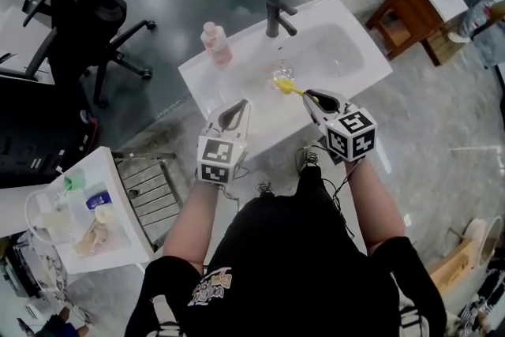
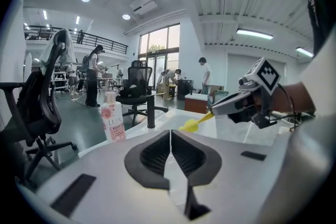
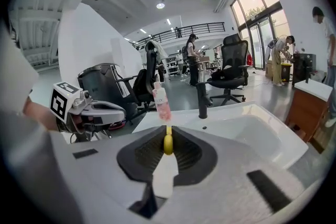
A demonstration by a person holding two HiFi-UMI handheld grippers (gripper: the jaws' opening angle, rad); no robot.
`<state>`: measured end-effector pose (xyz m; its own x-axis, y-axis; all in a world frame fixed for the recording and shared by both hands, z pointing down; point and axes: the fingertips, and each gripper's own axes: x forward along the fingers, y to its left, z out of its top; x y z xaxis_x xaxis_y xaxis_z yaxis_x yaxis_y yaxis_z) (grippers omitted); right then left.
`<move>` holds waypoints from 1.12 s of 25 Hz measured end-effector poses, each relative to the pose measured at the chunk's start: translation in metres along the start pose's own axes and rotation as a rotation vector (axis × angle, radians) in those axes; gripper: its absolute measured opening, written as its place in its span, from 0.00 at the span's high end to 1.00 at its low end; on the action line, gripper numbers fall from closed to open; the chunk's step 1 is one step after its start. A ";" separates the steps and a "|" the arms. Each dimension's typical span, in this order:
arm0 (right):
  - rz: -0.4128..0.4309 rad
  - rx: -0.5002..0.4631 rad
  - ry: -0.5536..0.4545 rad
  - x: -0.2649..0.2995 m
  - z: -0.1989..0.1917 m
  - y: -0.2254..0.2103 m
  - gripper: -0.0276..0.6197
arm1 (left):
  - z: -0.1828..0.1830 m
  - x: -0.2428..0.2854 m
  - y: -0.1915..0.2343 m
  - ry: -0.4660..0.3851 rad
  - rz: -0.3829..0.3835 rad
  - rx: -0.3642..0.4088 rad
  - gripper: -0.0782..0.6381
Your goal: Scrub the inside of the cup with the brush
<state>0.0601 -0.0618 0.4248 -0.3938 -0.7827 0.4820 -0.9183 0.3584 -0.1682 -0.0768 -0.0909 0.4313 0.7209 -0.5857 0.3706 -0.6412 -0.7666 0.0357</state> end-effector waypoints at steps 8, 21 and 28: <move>-0.044 -0.001 -0.041 -0.047 -0.003 0.010 0.90 | 0.009 -0.017 -0.032 -0.024 -0.034 -0.013 0.88; 0.067 -0.067 -0.159 -0.153 -0.011 0.022 0.90 | 0.024 -0.049 -0.148 -0.073 0.037 -0.112 0.88; 0.147 -0.051 -0.195 -0.214 -0.039 0.020 0.90 | 0.020 -0.092 -0.222 -0.101 0.126 -0.117 0.88</move>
<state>0.1273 0.1324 0.3517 -0.5277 -0.8020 0.2799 -0.8495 0.4968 -0.1778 0.0040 0.1276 0.3705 0.6519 -0.7032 0.2838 -0.7500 -0.6531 0.1045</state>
